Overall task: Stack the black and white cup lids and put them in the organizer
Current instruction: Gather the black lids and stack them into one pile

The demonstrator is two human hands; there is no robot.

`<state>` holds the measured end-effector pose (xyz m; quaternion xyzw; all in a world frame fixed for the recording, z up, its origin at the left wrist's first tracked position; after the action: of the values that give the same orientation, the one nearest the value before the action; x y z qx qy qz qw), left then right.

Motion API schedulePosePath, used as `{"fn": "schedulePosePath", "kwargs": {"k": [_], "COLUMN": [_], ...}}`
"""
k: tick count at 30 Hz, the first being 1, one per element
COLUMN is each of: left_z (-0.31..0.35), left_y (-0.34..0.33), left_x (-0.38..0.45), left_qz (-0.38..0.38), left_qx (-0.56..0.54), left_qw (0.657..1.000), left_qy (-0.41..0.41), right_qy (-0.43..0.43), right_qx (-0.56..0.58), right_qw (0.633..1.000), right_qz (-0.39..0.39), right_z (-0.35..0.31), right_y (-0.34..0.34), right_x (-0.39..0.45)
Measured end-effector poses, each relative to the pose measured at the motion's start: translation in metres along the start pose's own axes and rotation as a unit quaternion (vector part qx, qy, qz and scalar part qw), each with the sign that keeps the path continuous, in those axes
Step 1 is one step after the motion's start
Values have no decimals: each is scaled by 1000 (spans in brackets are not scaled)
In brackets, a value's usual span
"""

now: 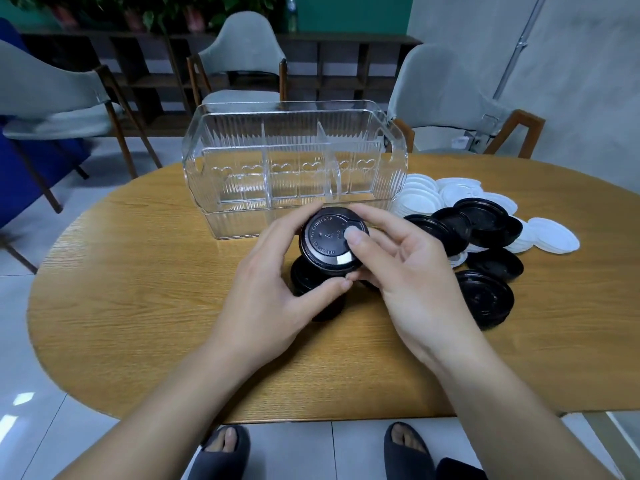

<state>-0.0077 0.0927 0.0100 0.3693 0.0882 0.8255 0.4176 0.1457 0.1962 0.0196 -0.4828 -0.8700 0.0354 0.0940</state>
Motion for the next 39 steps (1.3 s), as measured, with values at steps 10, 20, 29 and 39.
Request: {"fn": "schedulePosePath", "kwargs": {"k": [10,20,29,39], "left_z": [-7,-35,-41,-41], "left_y": [7,-1,-11,-12], "left_x": [-1,-12,-14,-15], "left_qz": [29,-85,-96,-107], "left_qx": [15,-18,14,23], "left_qw": [999,992,991,988], "left_qy": [-13,91,95,107], "right_qy": [93,96,111,122], "right_qx": [-160,-299,-399,-426], "right_qw": [980,949,907,889], "right_qz": [-71,-28,-79,-120], "right_z": [2,2,8,15], "right_y": [4,14,3,1], "right_x": [1,14,5,2]}}
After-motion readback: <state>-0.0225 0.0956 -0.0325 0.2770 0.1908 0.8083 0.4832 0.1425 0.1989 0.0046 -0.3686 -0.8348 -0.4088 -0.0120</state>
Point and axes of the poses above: each hand's wrist, its own x-axis towards the middle knuckle, its own y-axis out of the back of the hand, z = x × y, the point moved 5 cm from there along x, towards the middle knuckle, and after that the axes turned 4 degrees about z, right-handed, at the moved point
